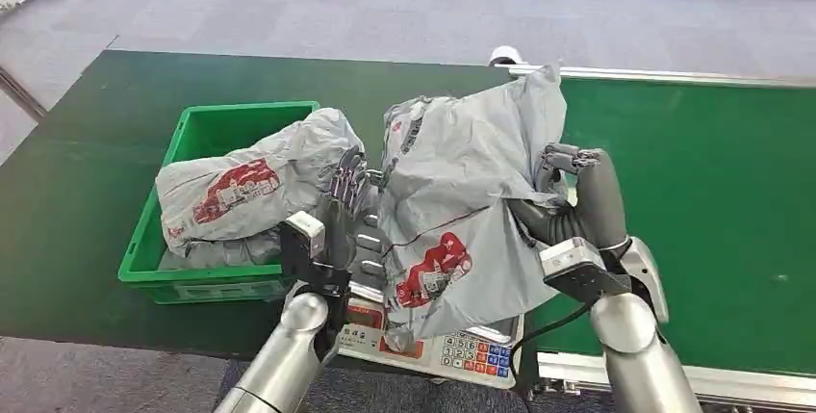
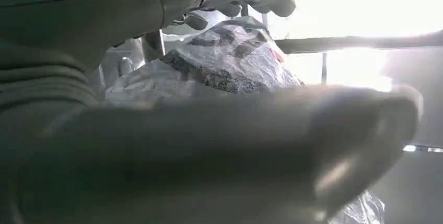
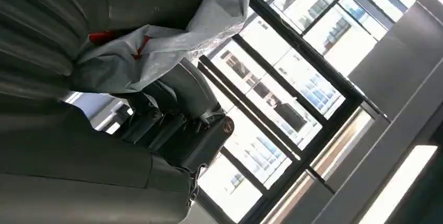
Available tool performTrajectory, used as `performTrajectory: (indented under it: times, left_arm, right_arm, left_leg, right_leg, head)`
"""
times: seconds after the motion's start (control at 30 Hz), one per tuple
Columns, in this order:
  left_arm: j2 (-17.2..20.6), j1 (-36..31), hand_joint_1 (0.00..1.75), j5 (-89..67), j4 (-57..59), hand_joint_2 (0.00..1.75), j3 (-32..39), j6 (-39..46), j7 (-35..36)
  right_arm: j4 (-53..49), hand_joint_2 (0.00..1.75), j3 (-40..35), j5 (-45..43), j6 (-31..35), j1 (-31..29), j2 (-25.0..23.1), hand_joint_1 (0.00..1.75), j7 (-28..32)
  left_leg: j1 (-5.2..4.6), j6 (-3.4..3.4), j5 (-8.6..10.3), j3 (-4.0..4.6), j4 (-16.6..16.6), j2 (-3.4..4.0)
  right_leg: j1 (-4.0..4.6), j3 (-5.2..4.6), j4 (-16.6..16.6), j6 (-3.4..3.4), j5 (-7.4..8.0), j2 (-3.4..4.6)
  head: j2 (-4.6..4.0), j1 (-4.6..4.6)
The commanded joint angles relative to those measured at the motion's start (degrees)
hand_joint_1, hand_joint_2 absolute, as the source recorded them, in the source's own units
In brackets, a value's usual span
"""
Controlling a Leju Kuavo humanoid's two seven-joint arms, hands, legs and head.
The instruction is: Moved the parcel from conveyor to table for the left to box.
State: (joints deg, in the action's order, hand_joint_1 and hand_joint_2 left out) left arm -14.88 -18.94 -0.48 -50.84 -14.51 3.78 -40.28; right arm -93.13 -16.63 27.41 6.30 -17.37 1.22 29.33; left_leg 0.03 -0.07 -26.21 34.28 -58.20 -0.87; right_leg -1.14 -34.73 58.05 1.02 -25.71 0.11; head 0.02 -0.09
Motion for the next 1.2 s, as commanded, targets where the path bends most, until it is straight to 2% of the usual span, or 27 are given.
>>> performTrajectory:
  times: [0.03,0.23,0.33,0.37,0.5,0.6,0.8,0.83,0.87,1.0,1.13,1.17,1.2]
  left_arm:
    - [0.02,-1.44,0.0,0.76,3.2,1.75,2.68,-0.84,0.28]
    - [0.06,-2.47,0.0,0.41,4.01,1.75,3.19,-1.93,0.28]
    - [0.26,-2.81,0.0,-0.02,4.2,1.75,2.53,-2.0,0.28]
    - [0.08,-4.67,0.0,-1.02,5.92,1.75,0.48,-2.65,0.28]
    - [-1.08,-7.41,0.0,-0.85,8.99,1.75,0.31,-2.24,0.28]
    - [-0.87,-7.94,0.0,-0.46,9.4,1.75,0.22,-2.25,0.28]
    - [0.02,-7.83,0.0,0.4,8.26,1.75,0.5,-2.35,0.28]
    - [-0.07,-8.08,0.0,0.49,8.48,1.75,0.65,-2.23,0.28]
    - [-0.17,-8.14,0.0,0.62,8.43,1.75,0.92,-2.0,0.28]
    - [-0.1,-7.41,0.0,0.85,7.49,1.75,1.5,-1.73,0.28]
    - [0.28,-6.48,0.0,0.67,6.04,1.75,1.91,-1.64,0.28]
    - [0.31,-6.51,0.0,0.65,6.04,1.75,1.99,-1.64,0.28]
    - [0.27,-6.61,0.0,0.72,6.2,1.75,2.04,-1.74,0.28]
  right_arm:
    - [12.27,1.75,-4.38,-0.9,-2.23,-1.89,1.19,1.75,-0.26]
    - [16.24,1.75,-5.03,-2.06,-3.99,-2.05,2.51,1.75,-3.38]
    - [17.54,1.75,-6.27,-2.17,-7.89,-0.64,3.83,1.75,-7.12]
    - [18.22,1.75,-7.09,-9.6,-18.9,0.62,4.93,1.75,-7.72]
    - [19.74,1.75,-6.74,-9.36,-18.21,1.81,5.05,1.75,-7.2]
    - [20.78,1.75,-6.05,-9.77,-18.39,0.56,4.56,1.75,-7.52]
    - [21.15,1.75,-5.28,-11.6,-19.3,-1.16,3.72,1.75,-3.92]
    - [21.58,1.75,-4.94,-12.11,-19.22,-1.89,3.69,0.24,-3.37]
    - [21.98,1.75,-4.77,-12.88,-19.44,-2.58,3.82,0.0,-2.72]
    - [20.59,1.75,-4.78,-11.71,-16.98,-2.37,4.86,0.0,-0.22]
    - [17.39,1.75,-4.19,-4.72,-6.69,-1.03,5.18,0.0,0.26]
    - [16.67,0.0,-3.58,-4.11,-4.87,-0.82,4.95,0.0,0.35]
    - [16.61,0.0,-3.1,-4.43,-4.39,-0.68,4.65,0.0,0.12]
  left_leg:
    - [0.09,-0.04,-0.01,-0.23,0.13,0.24]
    - [0.09,-0.03,0.0,-0.25,0.13,0.19]
    - [0.11,-0.03,0.02,-0.25,0.16,0.1]
    - [0.08,-0.02,-0.01,-0.15,0.06,0.05]
    - [0.08,-0.04,0.06,-0.21,0.13,-0.17]
    - [0.04,-0.02,0.01,-0.11,0.04,-0.04]
    - [0.04,-0.04,0.01,-0.14,0.06,0.17]
    - [0.02,-0.03,0.01,-0.08,0.03,0.13]
    - [0.05,-0.04,0.01,-0.12,0.05,0.18]
    - [0.03,-0.03,0.01,-0.1,0.04,0.16]
    - [0.03,-0.04,0.0,-0.16,0.08,0.15]
    - [0.03,-0.03,-0.01,-0.09,0.03,0.12]
    - [0.05,-0.04,-0.02,-0.17,0.07,0.17]
  right_leg:
    - [0.11,0.22,-0.21,-0.08,0.09,0.16]
    - [0.11,0.23,-0.21,-0.08,0.07,0.11]
    - [0.13,0.29,-0.28,-0.09,0.07,0.0]
    - [0.09,0.17,-0.13,-0.05,0.02,0.0]
    - [0.1,0.29,-0.22,-0.08,0.01,-0.25]
    - [0.06,0.13,-0.1,-0.05,0.01,-0.08]
    - [0.06,0.08,-0.11,-0.08,0.05,0.12]
    - [0.04,0.02,-0.07,-0.05,0.04,0.1]
    - [0.07,0.07,-0.11,-0.08,0.06,0.12]
    - [0.04,0.05,-0.09,-0.05,0.05,0.11]
    - [0.04,0.11,-0.13,-0.07,0.03,0.09]
    - [0.05,0.05,-0.08,-0.06,0.02,0.07]
    - [0.07,0.13,-0.13,-0.08,0.02,0.1]
  head:
    - [0.0,0.0]
    - [0.0,0.0]
    - [0.0,0.02]
    - [0.0,0.0]
    - [0.0,0.02]
    - [0.0,0.0]
    - [0.0,0.0]
    - [0.0,0.0]
    - [0.0,0.02]
    - [0.0,0.0]
    - [0.0,0.02]
    - [0.0,0.02]
    - [0.0,0.0]
